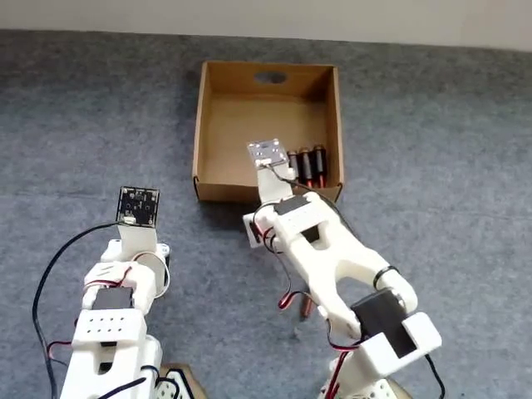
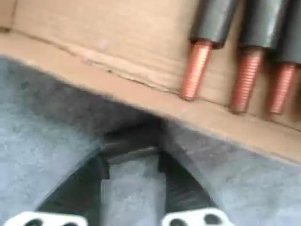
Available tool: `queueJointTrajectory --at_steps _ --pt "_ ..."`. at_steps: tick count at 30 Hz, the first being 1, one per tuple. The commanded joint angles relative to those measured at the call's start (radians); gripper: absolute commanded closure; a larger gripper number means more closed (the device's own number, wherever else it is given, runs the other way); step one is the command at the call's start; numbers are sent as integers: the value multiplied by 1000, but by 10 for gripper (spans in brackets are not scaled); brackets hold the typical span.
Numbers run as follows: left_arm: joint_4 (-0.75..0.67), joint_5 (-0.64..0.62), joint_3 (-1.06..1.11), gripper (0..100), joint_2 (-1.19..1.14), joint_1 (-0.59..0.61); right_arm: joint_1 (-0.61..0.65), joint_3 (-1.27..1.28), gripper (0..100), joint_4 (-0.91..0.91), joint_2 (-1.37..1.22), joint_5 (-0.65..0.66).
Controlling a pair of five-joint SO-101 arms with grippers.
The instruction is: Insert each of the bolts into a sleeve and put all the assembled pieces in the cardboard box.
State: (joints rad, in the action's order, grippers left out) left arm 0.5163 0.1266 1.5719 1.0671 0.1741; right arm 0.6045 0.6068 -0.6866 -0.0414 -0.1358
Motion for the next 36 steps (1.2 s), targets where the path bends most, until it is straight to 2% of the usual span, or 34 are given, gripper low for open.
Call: queueJointTrajectory --at_steps 1,8,13,15,18,20,25,28,31,36 --pt "-18 9 -7 992 8 -13 -2 21 991 -22 104 -5" --pt "-18 9 -7 992 8 -13 -2 194 991 -48 363 -5" --pt "-18 9 -7 992 8 -13 -2 228 986 -41 420 -5" --pt "-18 9 -7 992 8 -13 1 217 936 -16 418 -5" --pt "-18 9 -7 992 8 -13 4 208 776 25 418 -5" --pt "-18 9 -7 992 8 -13 4 206 707 38 418 -3" --pt "-18 9 -7 992 8 -13 15 206 698 47 418 127" --pt "-18 9 -7 992 8 -13 18 206 698 47 418 143" --pt "-18 9 -7 992 8 -13 18 206 698 79 417 94" --pt "-18 9 -7 992 8 -13 18 209 698 165 412 -178"
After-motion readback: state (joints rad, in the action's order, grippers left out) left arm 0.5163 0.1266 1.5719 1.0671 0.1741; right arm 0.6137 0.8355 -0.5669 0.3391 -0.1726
